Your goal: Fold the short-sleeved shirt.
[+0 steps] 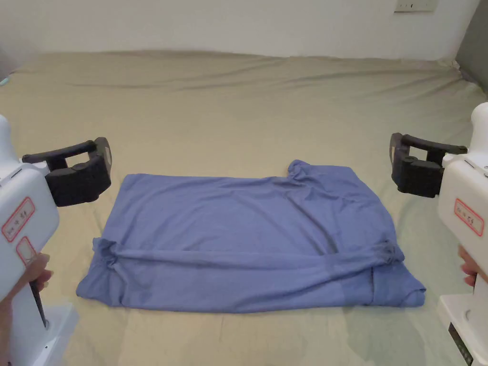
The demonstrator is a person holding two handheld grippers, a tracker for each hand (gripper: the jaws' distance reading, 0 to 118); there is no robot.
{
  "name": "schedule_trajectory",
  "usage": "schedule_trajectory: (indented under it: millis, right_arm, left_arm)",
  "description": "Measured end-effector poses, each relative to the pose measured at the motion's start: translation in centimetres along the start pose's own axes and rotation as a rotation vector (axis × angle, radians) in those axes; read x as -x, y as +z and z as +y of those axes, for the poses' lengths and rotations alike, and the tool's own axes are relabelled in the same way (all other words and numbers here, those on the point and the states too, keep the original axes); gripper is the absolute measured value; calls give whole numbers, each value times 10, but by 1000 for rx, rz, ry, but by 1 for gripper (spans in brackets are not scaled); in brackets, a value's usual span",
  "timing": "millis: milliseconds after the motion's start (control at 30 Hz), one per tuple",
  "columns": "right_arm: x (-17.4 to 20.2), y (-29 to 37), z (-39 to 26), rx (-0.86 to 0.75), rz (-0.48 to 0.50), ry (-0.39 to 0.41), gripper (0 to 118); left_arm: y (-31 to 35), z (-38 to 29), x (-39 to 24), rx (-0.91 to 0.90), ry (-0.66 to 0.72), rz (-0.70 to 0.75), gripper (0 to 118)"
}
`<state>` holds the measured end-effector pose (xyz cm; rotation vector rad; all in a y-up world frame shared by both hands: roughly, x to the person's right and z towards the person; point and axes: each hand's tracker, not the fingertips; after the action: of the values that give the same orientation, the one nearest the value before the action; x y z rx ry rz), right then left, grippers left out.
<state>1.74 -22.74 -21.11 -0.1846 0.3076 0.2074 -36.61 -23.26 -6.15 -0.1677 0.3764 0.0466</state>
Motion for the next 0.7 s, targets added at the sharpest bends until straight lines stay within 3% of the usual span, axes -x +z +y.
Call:
schedule_trajectory:
  millis: [67,100,133,200,233,267,367,700]
  right_arm:
    - [10,13,10,-9,9,38,91]
    - [17,20,12,-28,4,76,86]
    - [25,27,11,-64,-8,116,75]
    - [36,37,7,-79,-24,147,49]
    - [40,40,5,-66,-7,131,22]
    - [43,43,2,-62,21,116,8]
    - [54,48,-5,-71,14,125,2]
    - [67,64,4,-118,27,189,2]
  left_arm:
    - [18,11,-13,-36,-35,-18,108]
    - [25,15,-23,-43,-58,-28,98]
    - [32,19,-30,-50,-79,-37,79]
    - [41,18,-42,-79,-111,-31,47]
    - [45,18,-49,-83,-134,-20,35]
    - [47,16,-53,-87,-151,-17,30]
    - [52,11,-65,-94,-176,-7,2]
    - [53,5,-84,-88,-280,-23,0]
